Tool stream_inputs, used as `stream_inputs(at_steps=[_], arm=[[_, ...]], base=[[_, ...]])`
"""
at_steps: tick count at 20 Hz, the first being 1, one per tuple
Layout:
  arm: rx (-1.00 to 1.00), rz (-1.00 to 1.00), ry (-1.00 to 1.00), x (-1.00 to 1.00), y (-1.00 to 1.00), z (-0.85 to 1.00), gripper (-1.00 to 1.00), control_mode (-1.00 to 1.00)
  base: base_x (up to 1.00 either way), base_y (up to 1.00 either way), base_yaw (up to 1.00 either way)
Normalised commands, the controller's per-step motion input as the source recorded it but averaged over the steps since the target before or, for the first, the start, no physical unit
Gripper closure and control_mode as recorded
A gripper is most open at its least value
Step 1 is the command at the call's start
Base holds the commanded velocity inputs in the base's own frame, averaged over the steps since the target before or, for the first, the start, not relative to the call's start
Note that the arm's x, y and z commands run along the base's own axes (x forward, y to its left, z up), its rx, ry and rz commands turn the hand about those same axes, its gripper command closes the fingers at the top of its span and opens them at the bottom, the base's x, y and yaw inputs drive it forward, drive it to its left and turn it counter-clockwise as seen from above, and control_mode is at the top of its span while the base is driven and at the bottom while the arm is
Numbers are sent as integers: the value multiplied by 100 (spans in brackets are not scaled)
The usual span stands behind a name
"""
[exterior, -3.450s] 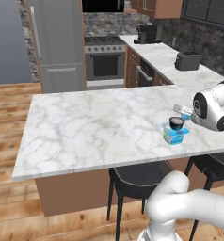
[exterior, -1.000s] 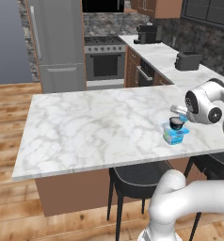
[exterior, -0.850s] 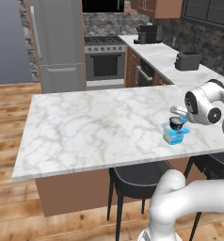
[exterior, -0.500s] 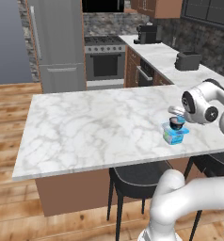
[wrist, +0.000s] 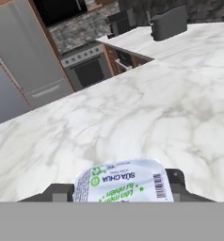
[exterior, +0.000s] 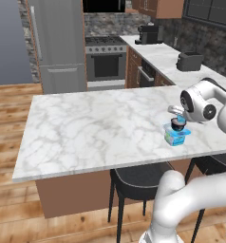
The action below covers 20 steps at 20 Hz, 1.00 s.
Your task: Stack the yogurt containers by placing the smaller containers on top of the larger containers.
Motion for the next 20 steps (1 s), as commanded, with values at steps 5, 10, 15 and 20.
stream_inputs(at_steps=[5, 10, 15, 20], arm=[[0, 0, 12, 14, -23, 10, 100, -100], [0, 0, 11, 2, -26, 3, 100, -100], [0, 0, 11, 4, -22, 12, 100, -100], [0, 0, 13, 13, -12, 24, 100, -100]], base=[[0, 0, 0], [0, 0, 0], [0, 0, 0], [0, 0, 0]])
